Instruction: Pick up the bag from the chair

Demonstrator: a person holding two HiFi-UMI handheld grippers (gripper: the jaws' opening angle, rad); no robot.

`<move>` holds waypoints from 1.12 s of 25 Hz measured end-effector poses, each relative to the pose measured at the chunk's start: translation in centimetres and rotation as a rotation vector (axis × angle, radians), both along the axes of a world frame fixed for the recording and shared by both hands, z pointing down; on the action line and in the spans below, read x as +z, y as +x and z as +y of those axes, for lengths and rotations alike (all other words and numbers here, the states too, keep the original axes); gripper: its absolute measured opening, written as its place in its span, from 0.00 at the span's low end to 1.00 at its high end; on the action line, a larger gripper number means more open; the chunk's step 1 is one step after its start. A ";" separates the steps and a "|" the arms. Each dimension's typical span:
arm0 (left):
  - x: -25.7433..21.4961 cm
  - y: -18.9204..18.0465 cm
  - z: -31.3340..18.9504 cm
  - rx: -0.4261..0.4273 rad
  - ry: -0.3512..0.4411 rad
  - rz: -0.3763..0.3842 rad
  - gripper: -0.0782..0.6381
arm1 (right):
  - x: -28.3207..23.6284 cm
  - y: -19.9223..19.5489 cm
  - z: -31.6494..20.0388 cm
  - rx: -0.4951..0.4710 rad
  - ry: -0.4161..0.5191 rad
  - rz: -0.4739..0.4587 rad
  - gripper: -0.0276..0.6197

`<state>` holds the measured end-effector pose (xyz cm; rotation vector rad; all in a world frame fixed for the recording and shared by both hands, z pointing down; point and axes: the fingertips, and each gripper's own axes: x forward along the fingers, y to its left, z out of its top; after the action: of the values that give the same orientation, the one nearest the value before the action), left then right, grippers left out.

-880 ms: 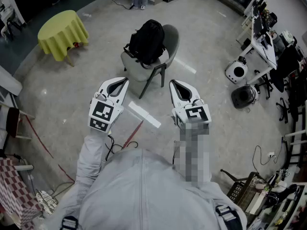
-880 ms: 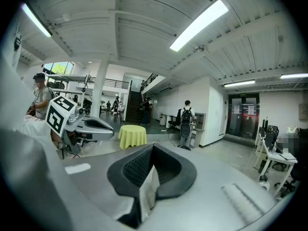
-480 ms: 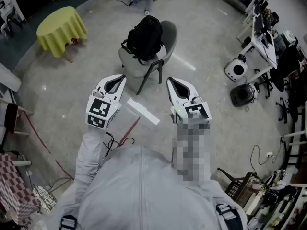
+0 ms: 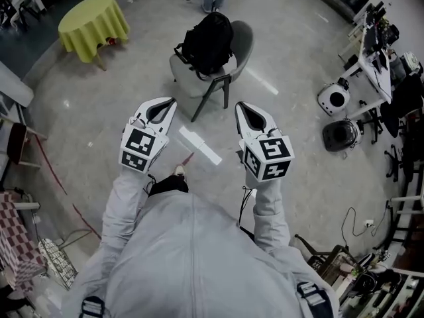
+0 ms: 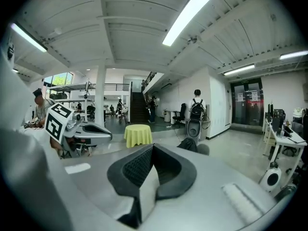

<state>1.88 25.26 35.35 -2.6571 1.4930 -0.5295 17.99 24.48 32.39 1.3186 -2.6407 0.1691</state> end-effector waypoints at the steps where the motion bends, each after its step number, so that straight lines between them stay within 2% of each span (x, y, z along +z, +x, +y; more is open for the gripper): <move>1: 0.2 -0.2 -0.2 -0.004 -0.004 0.002 0.12 | 0.2 -0.1 -0.3 0.000 -0.004 -0.002 0.06; 10: 2.4 -1.4 -6.5 0.001 -0.032 0.031 0.12 | 2.1 -2.2 -5.8 -0.010 -0.044 0.015 0.06; 15: 3.7 -3.7 -13.6 0.021 -0.045 0.035 0.12 | 3.1 -4.0 -12.6 0.032 -0.049 0.024 0.06; 23: 3.8 -7.3 -26.1 0.103 -0.076 0.021 0.12 | 2.8 -6.8 -24.1 0.145 -0.071 -0.005 0.06; 28: 4.2 -8.7 -32.2 0.148 -0.089 0.017 0.12 | 3.0 -8.1 -29.8 0.201 -0.082 -0.015 0.06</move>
<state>-6.79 -6.97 39.50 -2.8171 1.2921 -0.5767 9.92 -5.36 35.39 1.5587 -2.4802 0.3126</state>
